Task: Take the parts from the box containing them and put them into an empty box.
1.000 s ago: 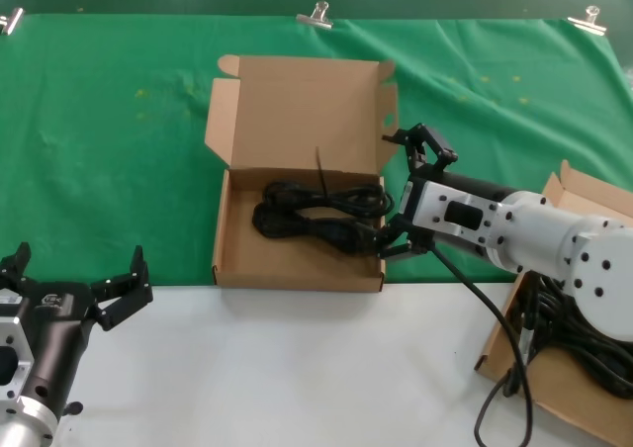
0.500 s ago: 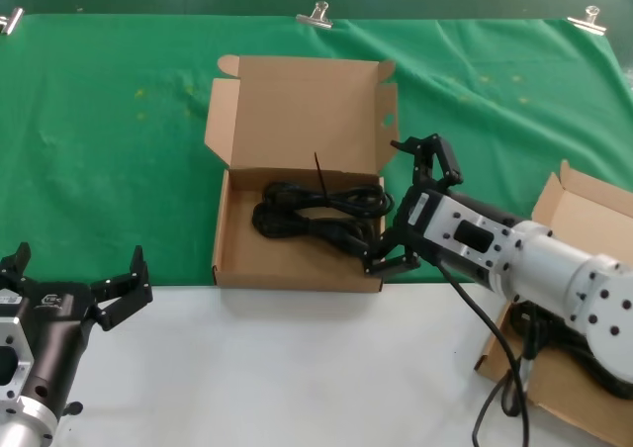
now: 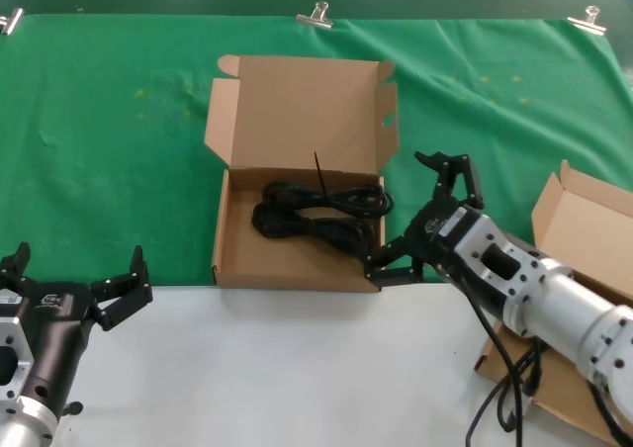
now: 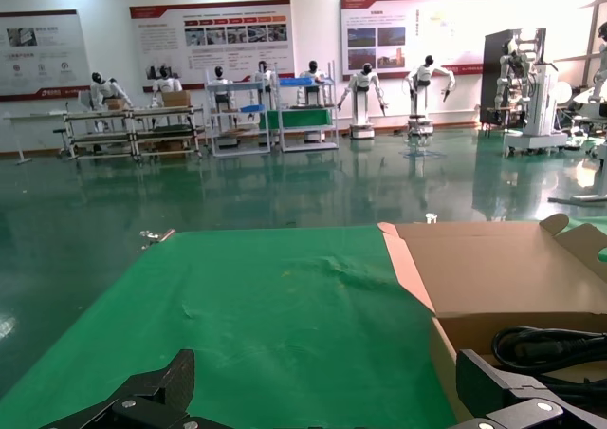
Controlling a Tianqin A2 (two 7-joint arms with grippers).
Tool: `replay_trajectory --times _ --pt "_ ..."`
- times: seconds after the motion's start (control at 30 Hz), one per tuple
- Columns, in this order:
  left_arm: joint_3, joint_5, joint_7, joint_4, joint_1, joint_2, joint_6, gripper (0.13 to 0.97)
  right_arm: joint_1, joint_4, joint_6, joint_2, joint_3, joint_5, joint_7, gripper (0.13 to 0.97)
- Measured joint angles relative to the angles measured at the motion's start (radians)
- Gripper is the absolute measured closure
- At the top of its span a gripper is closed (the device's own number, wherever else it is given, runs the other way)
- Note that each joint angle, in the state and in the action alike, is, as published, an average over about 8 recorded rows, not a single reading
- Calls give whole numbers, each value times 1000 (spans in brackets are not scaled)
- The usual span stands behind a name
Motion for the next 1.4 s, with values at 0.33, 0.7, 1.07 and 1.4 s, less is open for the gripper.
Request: replay_trajectory --times 0.33,0.7,1.07,1.4 --pt "0 0 0 0 0 0 0 132 -97 29 89 -2 42 130 -22 129" --pt "0 0 0 0 0 0 0 132 -202 61 187 -4 88 273 -47 129" --pt "0 0 0 0 0 0 0 132 -308 93 286 -7 134 417 -71 129" --pt "0 0 0 0 0 0 0 132 -404 122 374 -9 176 546 -93 129"
